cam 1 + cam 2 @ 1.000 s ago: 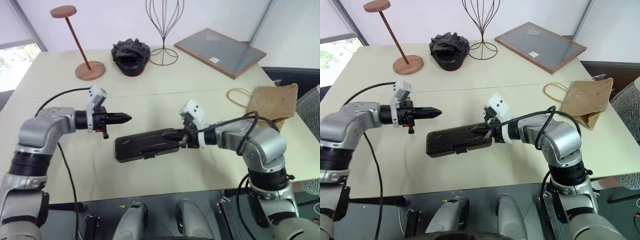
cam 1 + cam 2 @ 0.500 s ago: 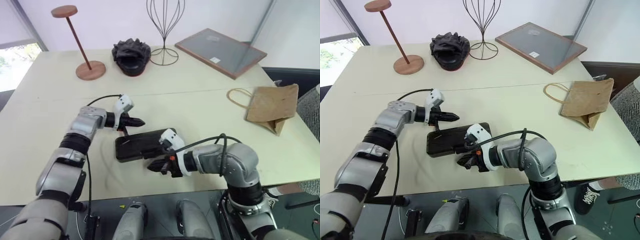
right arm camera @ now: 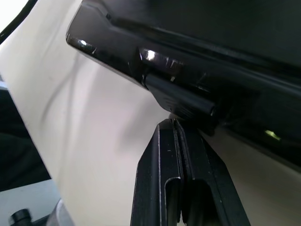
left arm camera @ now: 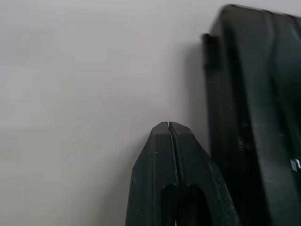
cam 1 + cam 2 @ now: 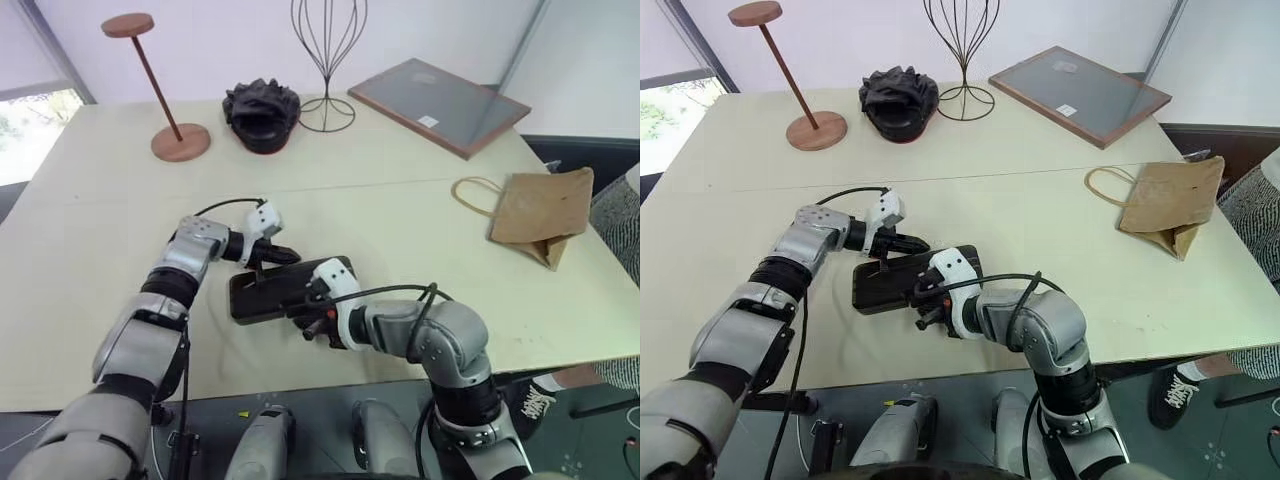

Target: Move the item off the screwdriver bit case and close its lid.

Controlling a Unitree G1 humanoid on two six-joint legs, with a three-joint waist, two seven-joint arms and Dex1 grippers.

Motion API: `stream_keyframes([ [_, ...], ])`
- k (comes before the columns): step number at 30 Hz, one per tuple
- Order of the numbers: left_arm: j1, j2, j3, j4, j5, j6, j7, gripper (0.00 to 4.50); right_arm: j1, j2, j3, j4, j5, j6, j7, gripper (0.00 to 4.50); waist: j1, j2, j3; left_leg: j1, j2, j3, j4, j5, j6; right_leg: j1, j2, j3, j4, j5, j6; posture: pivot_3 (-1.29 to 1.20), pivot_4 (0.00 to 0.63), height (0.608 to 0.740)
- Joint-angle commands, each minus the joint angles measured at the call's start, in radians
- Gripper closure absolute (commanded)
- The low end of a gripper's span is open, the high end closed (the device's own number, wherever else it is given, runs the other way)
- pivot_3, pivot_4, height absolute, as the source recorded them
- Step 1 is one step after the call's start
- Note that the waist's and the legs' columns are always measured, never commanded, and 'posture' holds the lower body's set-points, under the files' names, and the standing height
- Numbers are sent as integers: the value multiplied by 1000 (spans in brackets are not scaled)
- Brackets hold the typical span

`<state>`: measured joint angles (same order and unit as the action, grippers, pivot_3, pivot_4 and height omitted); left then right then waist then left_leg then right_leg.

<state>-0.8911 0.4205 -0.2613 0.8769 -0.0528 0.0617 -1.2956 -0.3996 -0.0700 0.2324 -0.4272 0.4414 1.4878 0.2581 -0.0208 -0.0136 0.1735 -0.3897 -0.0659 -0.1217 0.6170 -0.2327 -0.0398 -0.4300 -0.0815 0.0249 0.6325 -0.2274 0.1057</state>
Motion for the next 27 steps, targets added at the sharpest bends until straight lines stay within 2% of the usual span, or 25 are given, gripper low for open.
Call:
stream_keyframes([
  [1, 48, -17, -32, -42, 29, -29, -37, 4500, -9, -34, 30, -8, -68, -88, -53, 4464, -1, 0, 0, 0, 0, 0, 0, 0, 0, 0, 0, 0, 0, 0, 0, 0, 150, 740],
  [9, 128, -56, -75, -141, 59, -43, -79, 4500, -39, -64, 70, 19, -106, -218, -79, 4464, -19, 0, -4, 2, 0, -2, 0, 0, 0, 2, 0, -1, 0, 0, 0, 0, 150, 740],
  [15, 185, -88, -73, -265, 24, 79, -83, 4500, -69, -38, 50, 51, -115, -261, -105, 4464, -25, 0, -9, 3, 0, -4, -1, 0, 0, 4, 1, -2, 0, 0, 0, 0, 150, 740],
  [20, 250, -76, -87, -360, 32, 127, -91, 4500, -91, -19, 36, 65, -122, -272, -116, 4464, -28, 1, -12, 6, 1, -6, -2, 0, 0, 5, 2, -2, 0, 0, 0, 0, 150, 740],
  [24, 269, -73, -83, -377, 46, 126, -79, 4500, -102, -22, 43, 56, -114, -258, -105, 4464, -27, 1, -12, 10, 4, -6, -4, 0, 1, 9, 2, -2, -1, -1, 0, 0, 150, 740],
  [27, 221, -62, -43, -280, 76, 49, -23, 4500, -97, -32, 47, 6, -64, -180, -62, 4464, -25, 1, -12, 14, 4, -6, -5, -1, 2, 14, 2, -2, -2, -1, 0, 0, 150, 740],
])
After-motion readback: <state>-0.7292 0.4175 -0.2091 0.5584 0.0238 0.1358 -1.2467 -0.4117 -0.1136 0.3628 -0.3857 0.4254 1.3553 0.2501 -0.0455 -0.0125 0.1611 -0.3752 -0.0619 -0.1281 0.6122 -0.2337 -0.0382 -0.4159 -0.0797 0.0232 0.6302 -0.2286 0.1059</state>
